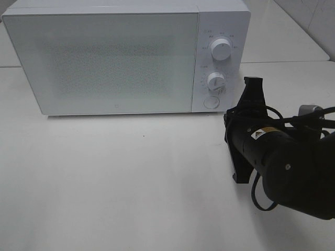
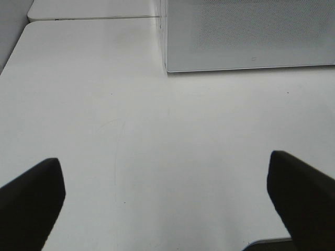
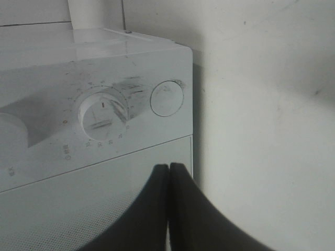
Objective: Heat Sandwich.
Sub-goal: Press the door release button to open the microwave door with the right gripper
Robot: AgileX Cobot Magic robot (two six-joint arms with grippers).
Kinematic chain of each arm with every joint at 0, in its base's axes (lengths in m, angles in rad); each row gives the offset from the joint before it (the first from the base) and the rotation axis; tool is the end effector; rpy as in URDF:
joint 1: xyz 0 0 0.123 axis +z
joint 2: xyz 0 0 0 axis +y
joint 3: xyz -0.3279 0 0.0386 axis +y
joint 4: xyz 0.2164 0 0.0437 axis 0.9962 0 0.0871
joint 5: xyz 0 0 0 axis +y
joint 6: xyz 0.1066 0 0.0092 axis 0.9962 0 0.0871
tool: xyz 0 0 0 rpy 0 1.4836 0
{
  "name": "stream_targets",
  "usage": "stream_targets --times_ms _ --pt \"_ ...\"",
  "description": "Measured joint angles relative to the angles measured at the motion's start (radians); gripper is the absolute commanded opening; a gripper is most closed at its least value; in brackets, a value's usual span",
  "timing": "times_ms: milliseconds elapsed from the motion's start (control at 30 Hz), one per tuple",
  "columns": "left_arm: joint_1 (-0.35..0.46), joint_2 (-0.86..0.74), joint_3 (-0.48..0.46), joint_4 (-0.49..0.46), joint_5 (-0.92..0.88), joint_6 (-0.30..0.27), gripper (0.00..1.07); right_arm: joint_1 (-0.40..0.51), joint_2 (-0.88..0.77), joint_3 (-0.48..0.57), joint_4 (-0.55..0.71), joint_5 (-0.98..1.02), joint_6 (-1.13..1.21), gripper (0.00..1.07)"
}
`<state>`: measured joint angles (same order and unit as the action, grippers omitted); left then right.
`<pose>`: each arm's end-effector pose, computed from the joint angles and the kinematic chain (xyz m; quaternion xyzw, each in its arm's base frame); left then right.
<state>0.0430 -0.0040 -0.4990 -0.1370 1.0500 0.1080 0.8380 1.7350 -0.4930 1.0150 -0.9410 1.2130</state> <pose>-0.0636 -0.0154 0.2560 0.0299 0.8471 -0.0285 0.5298 0.2353 0.1517 0.2102 0.5879 0.5810 0.4036 0.3923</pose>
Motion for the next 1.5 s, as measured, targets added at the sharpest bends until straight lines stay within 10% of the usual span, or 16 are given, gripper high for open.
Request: stream_targets --times_ms 1500 --pt "0.000 0.000 0.000 0.000 0.000 0.000 1.03 -0.242 0.306 -0.324 -0.298 0.116 0.048 0.00"
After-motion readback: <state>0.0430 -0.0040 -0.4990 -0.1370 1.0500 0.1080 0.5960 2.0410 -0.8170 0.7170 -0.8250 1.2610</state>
